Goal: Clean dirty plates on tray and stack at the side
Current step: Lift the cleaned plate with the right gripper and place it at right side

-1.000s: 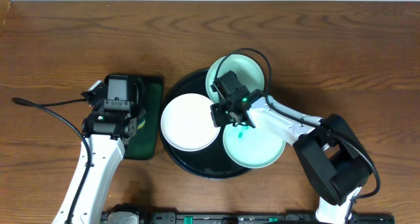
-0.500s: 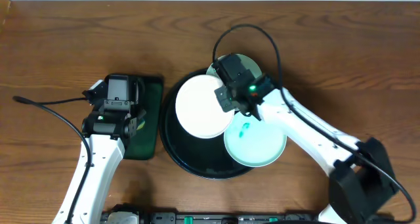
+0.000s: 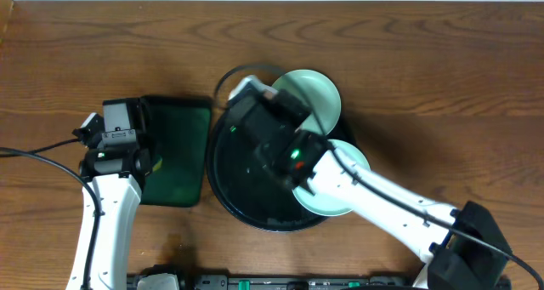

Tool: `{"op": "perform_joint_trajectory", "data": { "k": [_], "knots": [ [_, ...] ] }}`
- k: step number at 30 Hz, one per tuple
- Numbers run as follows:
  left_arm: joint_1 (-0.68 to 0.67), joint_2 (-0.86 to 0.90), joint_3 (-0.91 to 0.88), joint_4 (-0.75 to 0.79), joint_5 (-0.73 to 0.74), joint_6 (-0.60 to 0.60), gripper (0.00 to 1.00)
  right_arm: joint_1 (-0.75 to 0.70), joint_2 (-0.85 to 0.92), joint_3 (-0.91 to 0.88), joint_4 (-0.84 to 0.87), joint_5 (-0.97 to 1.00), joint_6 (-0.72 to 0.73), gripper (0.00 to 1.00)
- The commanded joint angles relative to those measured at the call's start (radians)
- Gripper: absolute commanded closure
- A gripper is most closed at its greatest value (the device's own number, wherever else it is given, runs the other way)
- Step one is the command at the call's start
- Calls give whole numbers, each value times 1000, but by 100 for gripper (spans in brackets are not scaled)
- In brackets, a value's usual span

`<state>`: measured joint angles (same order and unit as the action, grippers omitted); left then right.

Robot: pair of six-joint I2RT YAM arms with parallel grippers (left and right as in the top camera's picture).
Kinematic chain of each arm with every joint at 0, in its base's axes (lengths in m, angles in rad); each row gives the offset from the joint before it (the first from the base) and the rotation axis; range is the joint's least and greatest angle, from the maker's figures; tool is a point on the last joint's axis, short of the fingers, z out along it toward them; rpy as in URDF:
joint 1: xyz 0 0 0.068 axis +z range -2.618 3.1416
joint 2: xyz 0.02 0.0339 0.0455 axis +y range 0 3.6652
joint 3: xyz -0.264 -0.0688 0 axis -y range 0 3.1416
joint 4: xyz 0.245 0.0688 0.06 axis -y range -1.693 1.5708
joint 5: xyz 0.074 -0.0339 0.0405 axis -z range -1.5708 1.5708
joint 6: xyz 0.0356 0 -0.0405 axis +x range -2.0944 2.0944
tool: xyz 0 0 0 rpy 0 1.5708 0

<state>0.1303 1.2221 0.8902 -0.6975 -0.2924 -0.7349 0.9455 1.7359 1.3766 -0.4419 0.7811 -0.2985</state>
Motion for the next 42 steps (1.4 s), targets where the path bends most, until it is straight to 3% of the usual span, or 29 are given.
{"op": "perform_joint_trajectory", "data": {
  "k": [1, 4, 8, 12, 16, 19, 22, 26, 29, 36, 42],
  "knots": [
    [24, -8, -1, 2, 1, 8, 93, 68, -36, 19, 87, 269, -288, 99],
    [32, -8, -1, 2, 1, 9, 93, 101, -36, 19, 185, 292, -394, 99],
    [33, -8, -1, -5, 0, 9, 93, 109, -36, 19, 222, 283, -379, 99],
    [33, -7, -1, -9, 1, 9, 93, 85, -36, 19, 180, 235, -276, 99],
    [33, -7, -1, -10, 0, 9, 93, -1, -36, 19, 18, -73, -33, 99],
    [33, -7, -1, -10, 0, 9, 93, -132, -36, 19, -37, -467, 190, 99],
    [33, -7, -1, -10, 1, 9, 93, -285, -37, 19, -37, -770, 304, 99],
    [33, -7, -1, -13, 1, 9, 93, -516, -37, 19, -72, -930, 462, 99],
    [33, -7, -1, -13, 0, 9, 93, -710, -36, 18, -122, -1069, 493, 99],
    [33, -7, -1, -13, 1, 9, 93, -1073, -7, 15, -217, -1121, 454, 99],
    [33, -7, -1, -13, 1, 9, 93, -1241, 73, 14, -228, -1121, 455, 99]
  ]
}}
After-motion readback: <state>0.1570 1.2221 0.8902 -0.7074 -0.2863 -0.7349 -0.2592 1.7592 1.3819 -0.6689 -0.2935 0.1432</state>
